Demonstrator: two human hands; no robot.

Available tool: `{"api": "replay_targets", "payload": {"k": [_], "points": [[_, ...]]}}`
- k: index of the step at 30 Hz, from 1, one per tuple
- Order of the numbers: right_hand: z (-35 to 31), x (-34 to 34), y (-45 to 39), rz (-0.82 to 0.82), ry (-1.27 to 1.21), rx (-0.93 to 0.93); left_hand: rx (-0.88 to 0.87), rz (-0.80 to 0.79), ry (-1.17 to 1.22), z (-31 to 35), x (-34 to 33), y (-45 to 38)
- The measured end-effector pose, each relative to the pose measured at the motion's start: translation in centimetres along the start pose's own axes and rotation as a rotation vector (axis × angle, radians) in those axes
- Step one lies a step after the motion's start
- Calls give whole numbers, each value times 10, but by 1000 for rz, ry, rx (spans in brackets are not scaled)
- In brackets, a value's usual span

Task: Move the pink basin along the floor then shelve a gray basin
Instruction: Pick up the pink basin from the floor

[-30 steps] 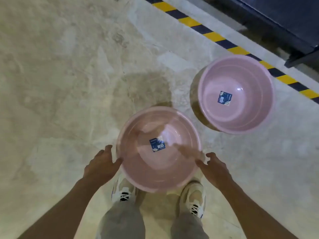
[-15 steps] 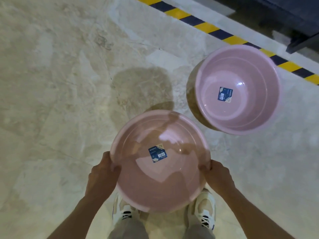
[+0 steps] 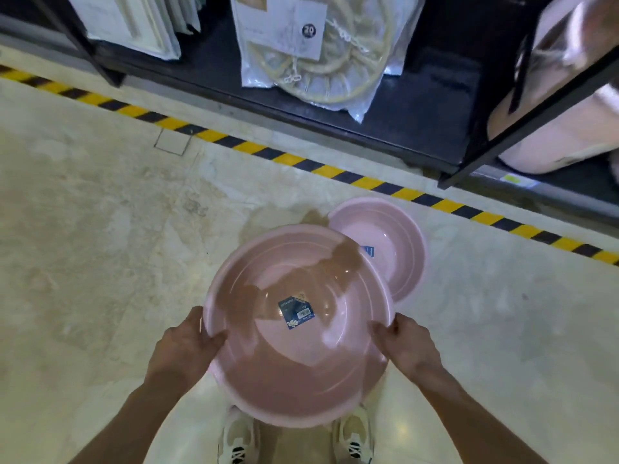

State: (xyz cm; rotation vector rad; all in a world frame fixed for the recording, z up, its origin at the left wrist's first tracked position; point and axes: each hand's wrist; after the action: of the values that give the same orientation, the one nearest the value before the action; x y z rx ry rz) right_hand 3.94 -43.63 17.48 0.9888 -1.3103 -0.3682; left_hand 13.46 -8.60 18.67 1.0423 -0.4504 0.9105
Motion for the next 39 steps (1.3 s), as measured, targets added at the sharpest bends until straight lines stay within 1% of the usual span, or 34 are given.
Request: {"api": "replay_targets", "payload": {"k": [3, 8, 11, 14, 17, 23, 27, 29, 36, 39], "points": [[8, 60, 14, 40, 10, 13, -13, -26, -63, 55, 23, 3], [30, 147, 26, 85, 2, -2, -109, -54, -59, 139, 35, -1], [42, 176, 24, 90, -21, -26, -131, -49, -22, 175, 31, -13], [49, 191, 12, 112, -52, -98, -156, -79, -42, 200, 24, -32], [49, 193, -5, 104, -95, -150, -145, -106, -66, 208, 16, -51], [36, 179, -46, 106, -151, -231, -185, -156, -140, 200, -2, -104], [23, 171, -74, 100, -184, -238, -242, -158, -194, 193, -13, -138], [19, 167, -86, 96, -198, -239, -269, -161, -178, 192, -19, -152], [14, 153, -134, 106, -230, -270, -200, -166, -172, 194, -49, -185], [15, 146, -158, 68, -219, -305, -209, -159, -175, 192, -62, -197]]}}
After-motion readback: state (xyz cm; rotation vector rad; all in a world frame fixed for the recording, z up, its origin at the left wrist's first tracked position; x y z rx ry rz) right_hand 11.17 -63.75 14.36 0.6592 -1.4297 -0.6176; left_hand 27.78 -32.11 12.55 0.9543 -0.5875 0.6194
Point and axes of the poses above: each hand's wrist, its own y-axis away from the middle knuckle, its own x-axis out of the back of the hand, z = x × y, and after that the axes turned 13 degrees about -x, right-handed
